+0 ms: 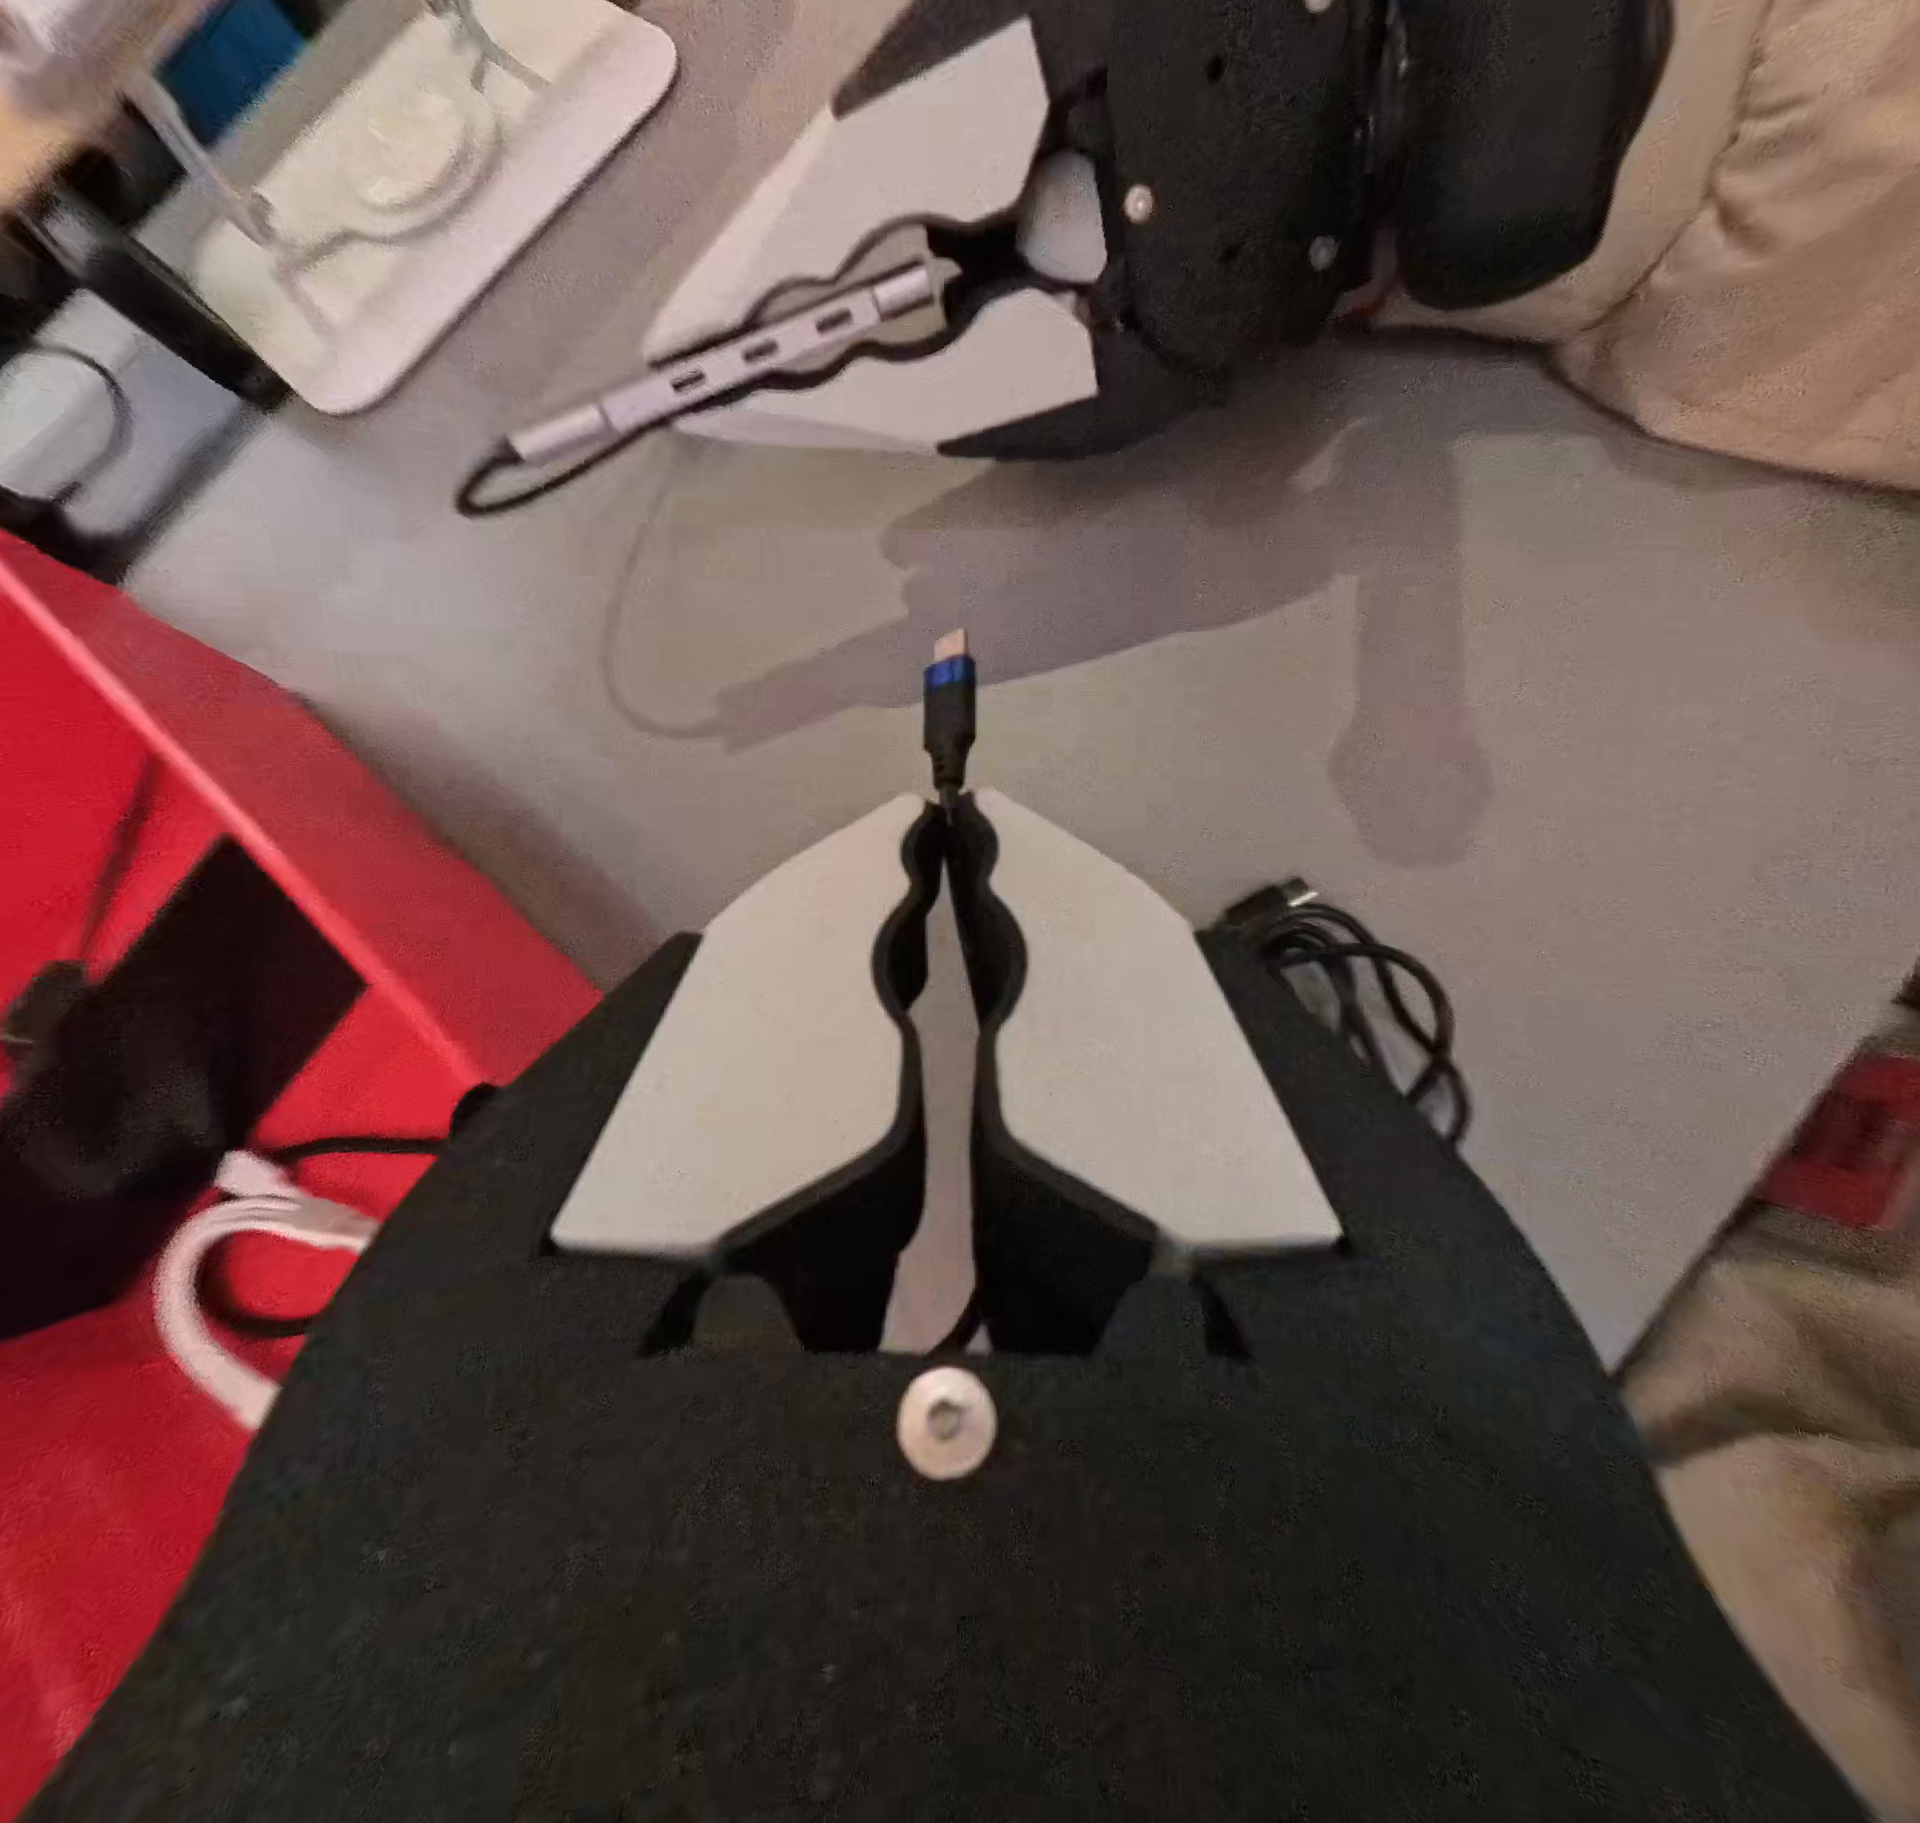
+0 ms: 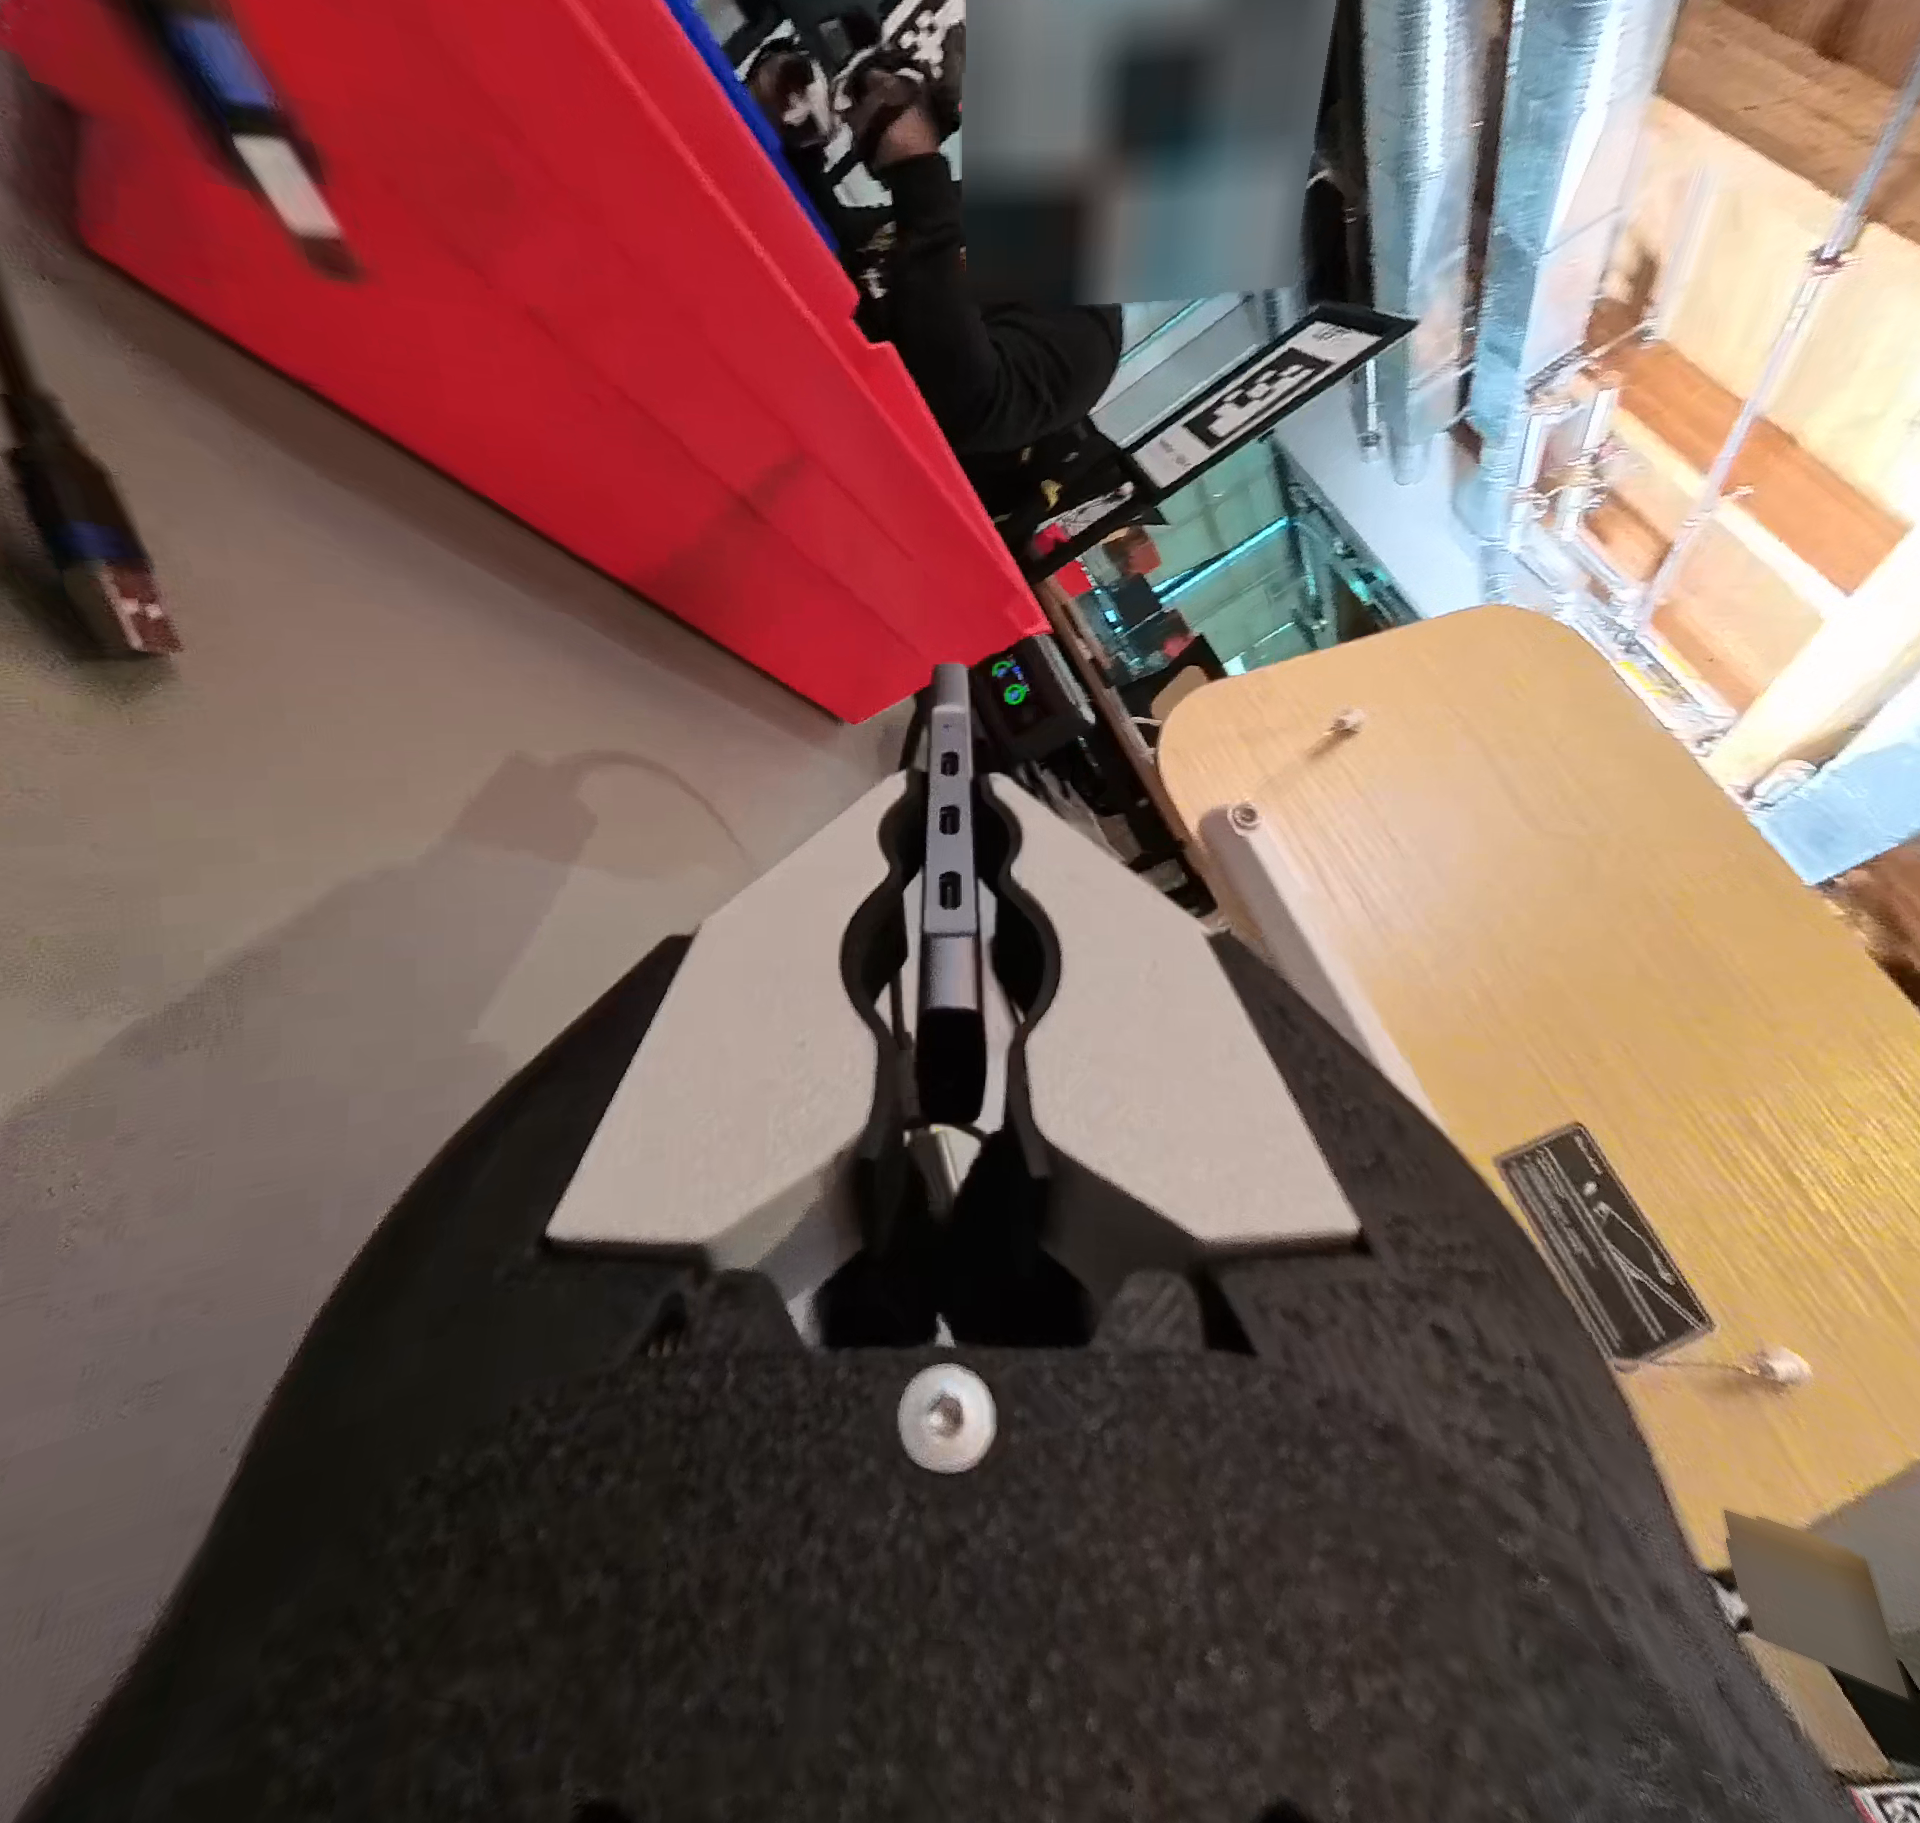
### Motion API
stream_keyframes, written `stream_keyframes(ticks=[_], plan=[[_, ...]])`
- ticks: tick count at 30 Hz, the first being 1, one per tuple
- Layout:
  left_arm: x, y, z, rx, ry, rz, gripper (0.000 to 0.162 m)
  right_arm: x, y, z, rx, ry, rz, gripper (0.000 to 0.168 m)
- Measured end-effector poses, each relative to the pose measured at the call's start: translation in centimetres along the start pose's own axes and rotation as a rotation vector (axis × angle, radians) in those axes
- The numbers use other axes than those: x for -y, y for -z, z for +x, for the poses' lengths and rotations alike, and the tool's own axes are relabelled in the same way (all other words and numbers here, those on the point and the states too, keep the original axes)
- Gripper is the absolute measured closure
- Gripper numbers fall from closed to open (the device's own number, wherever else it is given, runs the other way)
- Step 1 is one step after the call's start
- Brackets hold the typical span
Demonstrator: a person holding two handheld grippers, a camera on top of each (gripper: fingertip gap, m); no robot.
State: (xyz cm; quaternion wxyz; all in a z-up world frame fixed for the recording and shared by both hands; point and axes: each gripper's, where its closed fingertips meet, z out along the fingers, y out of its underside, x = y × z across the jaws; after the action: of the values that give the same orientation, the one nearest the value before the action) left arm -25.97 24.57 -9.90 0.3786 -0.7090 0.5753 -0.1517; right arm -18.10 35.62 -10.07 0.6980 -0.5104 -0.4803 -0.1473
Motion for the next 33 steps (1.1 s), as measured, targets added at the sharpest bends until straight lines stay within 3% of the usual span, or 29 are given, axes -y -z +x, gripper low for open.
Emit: stream_keyframes(ticks=[1,5,10,33], plan=[[0.6,0.0,-0.7,0.051,-0.069,-0.011,0.16,0.0,-0.1,-0.3,0.02,0.004,-0.003,0.16],[2.9,-1.1,-3.4,0.109,-0.161,-0.024,0.159,0.3,0.1,-0.7,0.04,0.024,0.022,0.16],[2.7,-4.1,-6.4,0.138,-0.179,-0.115,0.16,0.0,0.0,-0.8,0.034,0.063,-0.016,0.16],[1.1,-6.6,-5.9,0.102,-0.176,-0.19,0.16,-0.2,-0.7,-2.6,0.068,0.19,-0.061,0.16]])
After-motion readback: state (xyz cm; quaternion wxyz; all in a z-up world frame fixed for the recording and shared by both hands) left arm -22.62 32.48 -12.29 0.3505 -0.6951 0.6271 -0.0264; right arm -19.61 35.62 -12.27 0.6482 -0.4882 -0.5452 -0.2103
